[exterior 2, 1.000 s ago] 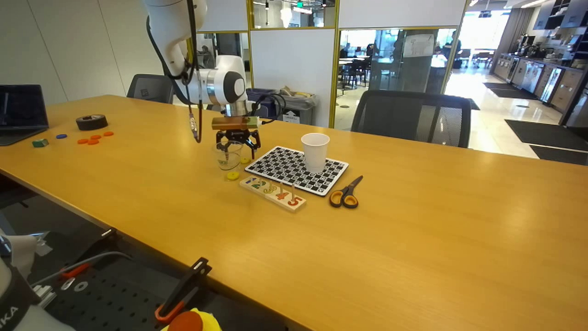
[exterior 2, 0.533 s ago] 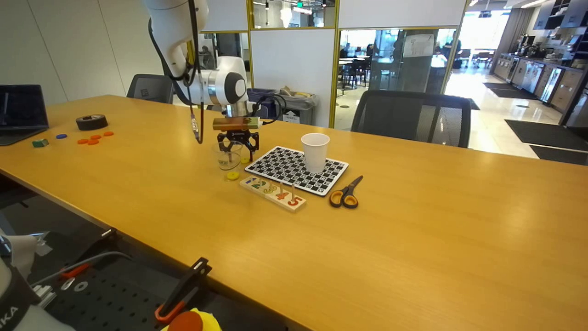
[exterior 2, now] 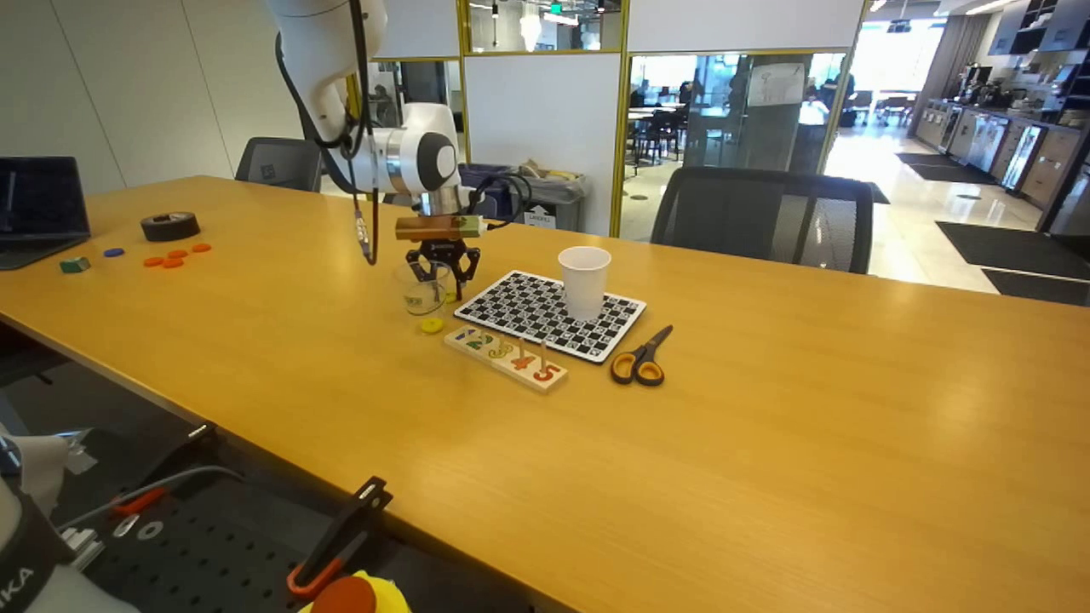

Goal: Pick up the orange tokens from the table and put them in the white cup. Put the yellow tokens in the colourless cup.

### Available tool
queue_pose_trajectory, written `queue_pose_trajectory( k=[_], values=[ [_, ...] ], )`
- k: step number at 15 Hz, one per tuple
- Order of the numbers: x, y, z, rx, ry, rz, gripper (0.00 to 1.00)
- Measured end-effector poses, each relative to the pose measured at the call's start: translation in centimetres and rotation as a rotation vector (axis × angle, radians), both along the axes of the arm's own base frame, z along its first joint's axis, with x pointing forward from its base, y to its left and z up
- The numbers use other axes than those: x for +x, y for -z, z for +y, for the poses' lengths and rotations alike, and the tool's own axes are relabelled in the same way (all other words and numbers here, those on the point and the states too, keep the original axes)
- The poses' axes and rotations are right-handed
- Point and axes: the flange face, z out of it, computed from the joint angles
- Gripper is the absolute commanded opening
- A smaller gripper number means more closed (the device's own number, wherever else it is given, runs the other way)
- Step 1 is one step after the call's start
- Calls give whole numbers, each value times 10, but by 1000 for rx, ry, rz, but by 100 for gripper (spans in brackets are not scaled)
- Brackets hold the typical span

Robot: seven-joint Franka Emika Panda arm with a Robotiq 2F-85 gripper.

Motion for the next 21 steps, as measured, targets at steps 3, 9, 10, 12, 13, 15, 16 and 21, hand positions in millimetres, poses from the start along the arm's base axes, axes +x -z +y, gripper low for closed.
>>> queue_pose_trajectory(
  k=[3, 9, 10, 12, 13, 15, 16, 21],
  values=[
    [4, -15, -2, 1, 5, -21, 17],
    [3, -97, -22, 8, 35, -92, 17],
    [-2, -109, -27, 8, 45, -88, 17],
    [-16, -126, -38, 11, 57, -55, 17],
    [-24, -132, -42, 20, 51, -28, 17],
    [-41, -138, -48, 53, 29, 31, 17],
    [-48, -139, -50, 71, 20, 56, 17],
    [-70, -129, -59, 139, 15, 114, 17]
  ],
)
